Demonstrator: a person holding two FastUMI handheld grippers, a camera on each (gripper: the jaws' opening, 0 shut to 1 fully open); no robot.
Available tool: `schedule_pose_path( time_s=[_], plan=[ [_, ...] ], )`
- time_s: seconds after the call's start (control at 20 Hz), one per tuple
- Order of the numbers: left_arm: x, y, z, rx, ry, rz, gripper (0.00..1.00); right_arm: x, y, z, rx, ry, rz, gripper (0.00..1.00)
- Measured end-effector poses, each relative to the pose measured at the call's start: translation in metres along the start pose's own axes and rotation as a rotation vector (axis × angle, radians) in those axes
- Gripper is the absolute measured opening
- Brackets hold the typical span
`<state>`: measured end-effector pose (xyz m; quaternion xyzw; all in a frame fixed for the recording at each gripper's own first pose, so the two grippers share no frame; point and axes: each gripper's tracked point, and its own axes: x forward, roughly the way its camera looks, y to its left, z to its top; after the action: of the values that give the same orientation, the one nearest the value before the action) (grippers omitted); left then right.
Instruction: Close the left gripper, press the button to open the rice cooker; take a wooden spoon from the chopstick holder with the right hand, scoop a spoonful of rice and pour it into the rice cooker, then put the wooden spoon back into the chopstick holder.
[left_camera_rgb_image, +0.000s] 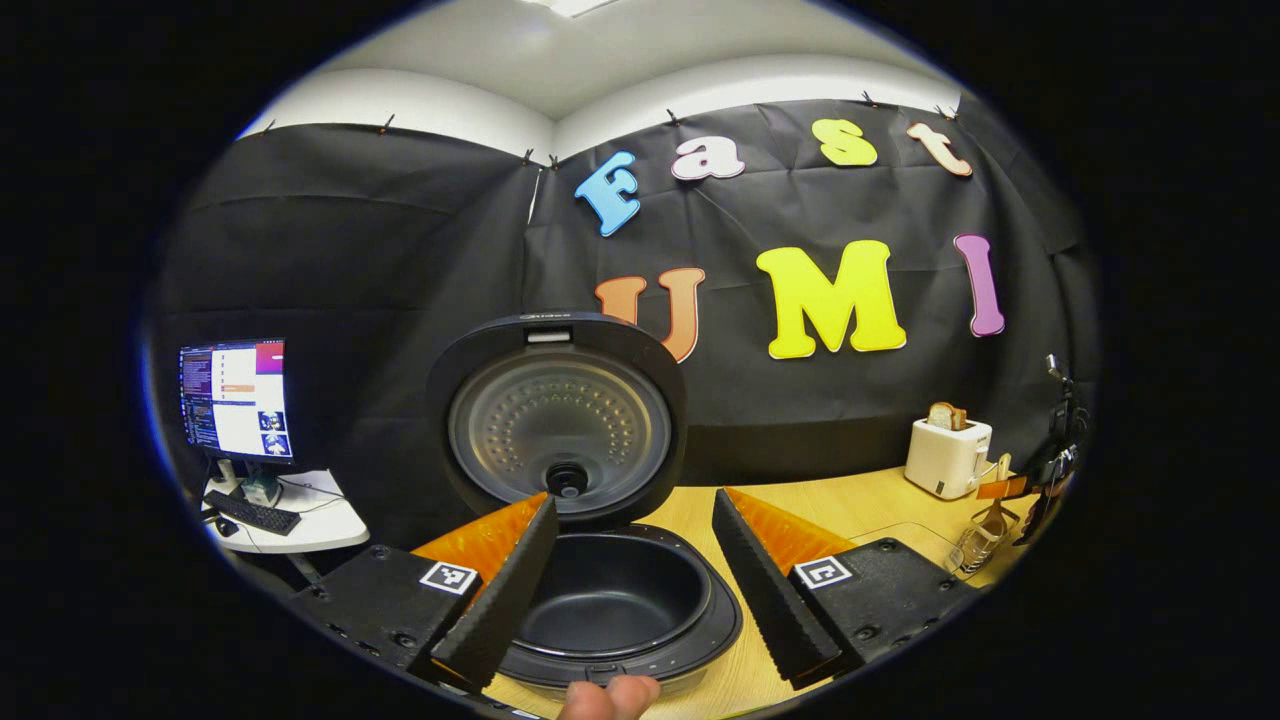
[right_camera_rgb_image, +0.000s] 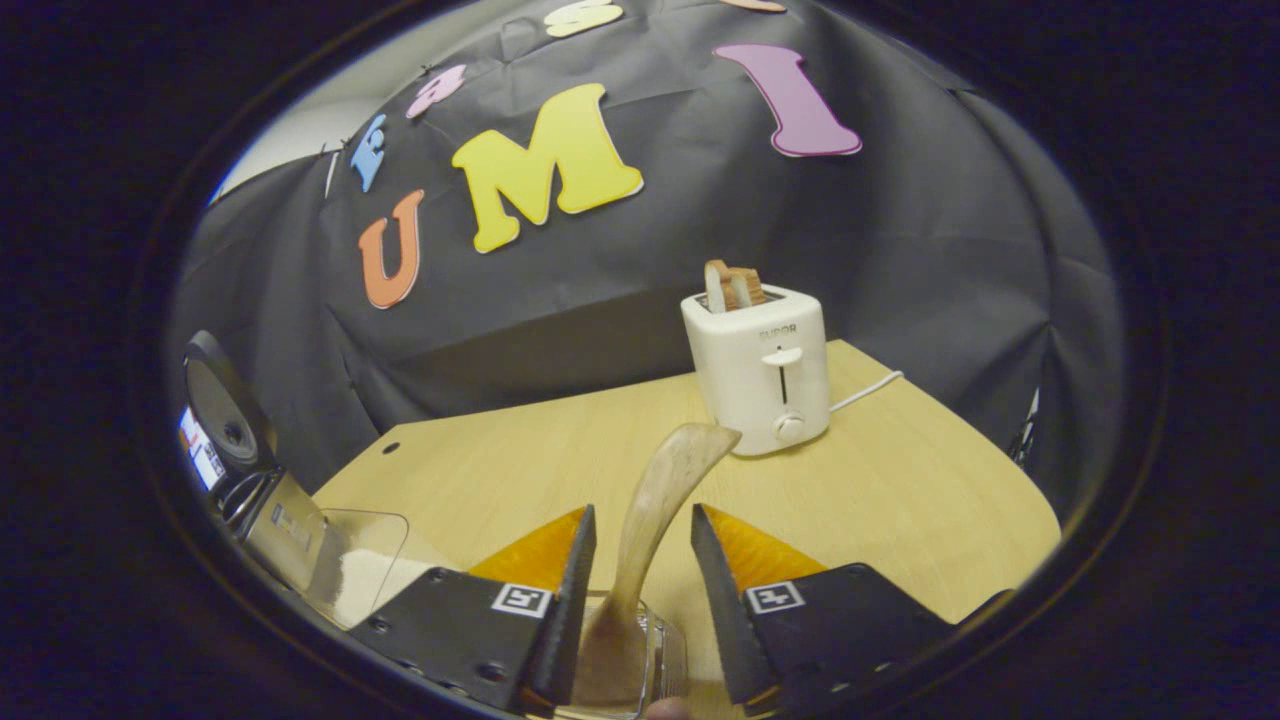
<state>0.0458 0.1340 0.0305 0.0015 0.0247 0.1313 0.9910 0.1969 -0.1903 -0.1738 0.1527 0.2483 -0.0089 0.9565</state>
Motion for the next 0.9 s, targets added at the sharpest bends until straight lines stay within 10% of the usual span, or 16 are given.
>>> schedule_pose_path(
  time_s=[0.15,0.45,0.9],
  plan=[
    [0.000,0.005,0.002,0.000,0.001,0.010,0.99,0.001,0.003,0.000,0.044,0.009,0.018,0.20],
    [0.002,0.003,0.000,-0.016,0.005,-0.002,0.95,-0.011,0.012,0.011,0.039,-0.054,0.054,0.01],
    [0.002,0.003,0.004,0.005,-0.039,-0.005,0.99,-0.040,0.027,0.035,-0.081,-0.174,0.012,0.01]
  ],
)
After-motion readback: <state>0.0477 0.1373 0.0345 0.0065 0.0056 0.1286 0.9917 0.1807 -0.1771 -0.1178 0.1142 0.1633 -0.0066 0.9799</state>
